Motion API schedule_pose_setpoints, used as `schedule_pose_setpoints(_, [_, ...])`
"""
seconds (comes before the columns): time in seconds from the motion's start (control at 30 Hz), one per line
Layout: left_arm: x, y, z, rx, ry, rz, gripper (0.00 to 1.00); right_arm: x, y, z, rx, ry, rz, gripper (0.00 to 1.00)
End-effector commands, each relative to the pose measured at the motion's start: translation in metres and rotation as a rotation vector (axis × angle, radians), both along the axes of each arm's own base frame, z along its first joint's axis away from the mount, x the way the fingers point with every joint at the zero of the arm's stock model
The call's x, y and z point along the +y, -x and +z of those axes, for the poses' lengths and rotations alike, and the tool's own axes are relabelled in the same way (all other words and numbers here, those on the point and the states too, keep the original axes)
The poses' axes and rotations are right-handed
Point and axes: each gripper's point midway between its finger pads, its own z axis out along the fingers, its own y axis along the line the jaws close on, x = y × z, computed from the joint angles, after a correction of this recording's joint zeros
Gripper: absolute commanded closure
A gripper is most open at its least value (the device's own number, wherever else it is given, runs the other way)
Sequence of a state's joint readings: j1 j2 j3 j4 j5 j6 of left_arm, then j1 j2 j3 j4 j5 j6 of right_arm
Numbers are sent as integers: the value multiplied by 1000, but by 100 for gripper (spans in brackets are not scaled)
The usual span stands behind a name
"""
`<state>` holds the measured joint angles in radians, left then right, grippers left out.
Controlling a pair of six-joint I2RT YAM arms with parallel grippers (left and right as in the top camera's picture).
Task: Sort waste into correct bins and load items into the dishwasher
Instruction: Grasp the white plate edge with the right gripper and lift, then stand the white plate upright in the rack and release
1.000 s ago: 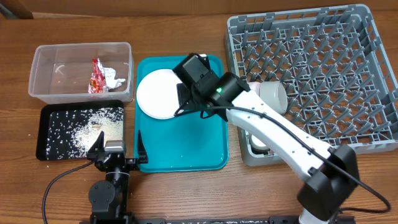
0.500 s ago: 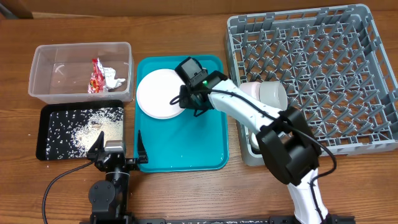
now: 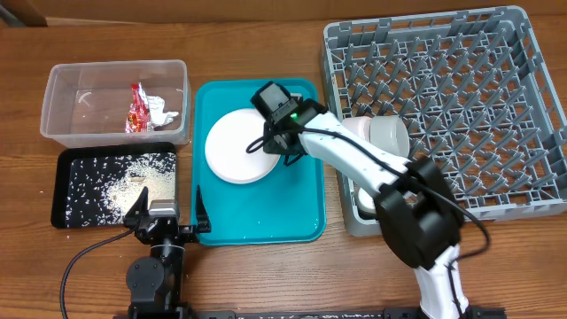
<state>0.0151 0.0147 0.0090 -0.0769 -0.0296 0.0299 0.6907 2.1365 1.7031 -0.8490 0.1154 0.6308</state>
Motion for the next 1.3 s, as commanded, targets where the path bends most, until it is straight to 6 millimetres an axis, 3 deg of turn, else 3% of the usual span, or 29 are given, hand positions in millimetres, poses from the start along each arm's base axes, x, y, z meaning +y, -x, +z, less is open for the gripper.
schedule_pose_setpoints(0.0, [1, 0, 1, -8, -16, 6, 0, -12, -15, 87, -206, -22, -12, 96])
schedule_pose_setpoints(0.1, [1, 0, 1, -8, -16, 6, 0, -32, -18, 112, -288, 56, -22, 96])
schedule_pose_setpoints(0.2, [1, 0, 1, -8, -16, 6, 0, -77, -24, 153, -435, 238, -110, 96])
schedule_pose_setpoints(0.33, [1, 0, 1, -8, -16, 6, 0, -147, -16, 228, -661, 506, -300, 96])
schedule_pose_setpoints(0.37, [1, 0, 1, -8, -16, 6, 0, -169, -9, 257, -728, 617, -338, 96])
schedule_pose_setpoints(0.43, [1, 0, 1, -8, -16, 6, 0, -195, 1, 287, -774, 777, -353, 96])
schedule_pose_setpoints(0.5, [1, 0, 1, -8, -16, 6, 0, -217, 9, 308, -782, 921, -367, 96])
schedule_pose_setpoints(0.57, [1, 0, 1, -8, -16, 6, 0, -233, 13, 317, -753, 1028, -356, 96])
schedule_pose_setpoints(0.73, [1, 0, 1, -8, -16, 6, 0, -274, 16, 310, -602, 1191, -311, 96])
schedule_pose_setpoints(0.93, [1, 0, 1, -8, -16, 6, 0, -318, 15, 275, -406, 1125, -277, 96])
schedule_pose_setpoints(1.03, [1, 0, 1, -8, -16, 6, 0, -332, 14, 266, -375, 1120, -302, 96])
schedule_pose_setpoints(1.27, [1, 0, 1, -8, -16, 6, 0, -341, 7, 220, -306, 1111, -261, 96])
